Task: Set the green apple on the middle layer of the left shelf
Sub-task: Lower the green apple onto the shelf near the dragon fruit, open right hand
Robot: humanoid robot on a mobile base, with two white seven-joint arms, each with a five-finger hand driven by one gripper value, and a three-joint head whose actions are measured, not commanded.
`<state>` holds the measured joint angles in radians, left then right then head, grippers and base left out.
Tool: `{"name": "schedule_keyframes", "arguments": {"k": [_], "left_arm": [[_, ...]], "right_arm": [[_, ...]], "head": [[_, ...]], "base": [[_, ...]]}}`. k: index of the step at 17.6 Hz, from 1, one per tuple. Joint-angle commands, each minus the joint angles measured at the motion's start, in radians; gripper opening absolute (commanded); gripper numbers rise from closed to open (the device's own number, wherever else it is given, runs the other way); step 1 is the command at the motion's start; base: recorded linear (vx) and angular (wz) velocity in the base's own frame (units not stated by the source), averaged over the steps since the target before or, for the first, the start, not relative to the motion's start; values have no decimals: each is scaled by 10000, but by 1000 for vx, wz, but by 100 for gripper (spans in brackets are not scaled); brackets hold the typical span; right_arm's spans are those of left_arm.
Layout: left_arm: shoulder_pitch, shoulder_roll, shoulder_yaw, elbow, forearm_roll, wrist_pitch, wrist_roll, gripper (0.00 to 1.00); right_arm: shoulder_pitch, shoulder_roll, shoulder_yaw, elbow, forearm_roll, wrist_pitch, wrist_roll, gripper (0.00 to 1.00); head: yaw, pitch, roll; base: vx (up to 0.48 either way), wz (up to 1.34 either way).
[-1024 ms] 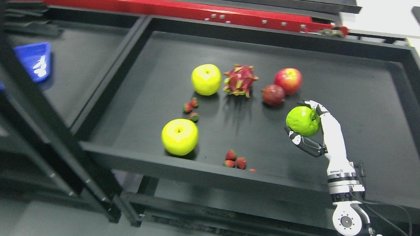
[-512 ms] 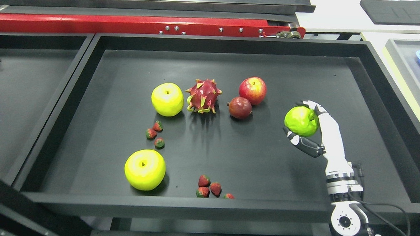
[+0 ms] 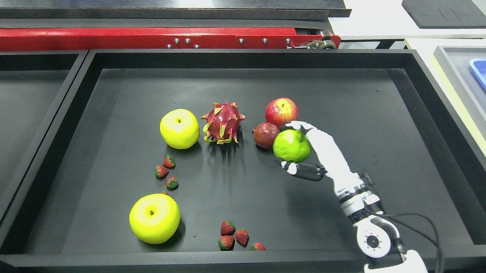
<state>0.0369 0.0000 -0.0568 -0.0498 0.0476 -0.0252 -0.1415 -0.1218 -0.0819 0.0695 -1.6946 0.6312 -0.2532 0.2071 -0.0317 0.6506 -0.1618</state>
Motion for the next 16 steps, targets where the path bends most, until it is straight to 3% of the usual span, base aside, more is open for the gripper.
{"name": "schedule_keyframes", "arguments": {"k": [1, 4, 5, 6, 7, 8, 13, 16], "left_arm": [[-1, 175, 0, -8, 0, 7, 4, 100], [-1, 175, 0, -8, 0, 7, 4, 100], [-1, 175, 0, -8, 0, 7, 4, 100], [-1, 175, 0, 7, 0, -8, 4, 100], [-1, 175, 0, -8, 0, 7, 4, 100], [-1, 175, 0, 7, 0, 7, 4, 100], [-1, 175, 0, -8, 0, 7, 4, 100], [-1, 175, 0, -8, 0, 7, 4, 100]], "right_arm": [[-1112, 433, 3383, 960, 606, -45, 733, 7], [-1190, 645, 4013, 1359, 637, -45, 1211, 10], [-1312, 645, 3969, 1558, 637, -30, 1227, 17], [-1450, 645, 3923, 1727, 622, 76, 1303, 36], [-1558, 645, 3801, 1866, 592, 472, 1577, 72], [-1589, 645, 3314, 1882, 424, 1220, 1731, 100], [-1712, 645, 1566, 1852, -419, 1627, 1642, 100], [-1423, 645, -762, 1836, -2818, 1215, 590, 100]], "head": [[0, 0, 0], [0, 0, 0], [0, -1, 0], [0, -1, 0], [0, -1, 0], [0, -1, 0], [0, -1, 0], [0, -1, 0]], "base": [[58, -35], [43, -41], [34, -14], [23, 0], [23, 0], [10, 3], [0, 0], [0, 0]]}}
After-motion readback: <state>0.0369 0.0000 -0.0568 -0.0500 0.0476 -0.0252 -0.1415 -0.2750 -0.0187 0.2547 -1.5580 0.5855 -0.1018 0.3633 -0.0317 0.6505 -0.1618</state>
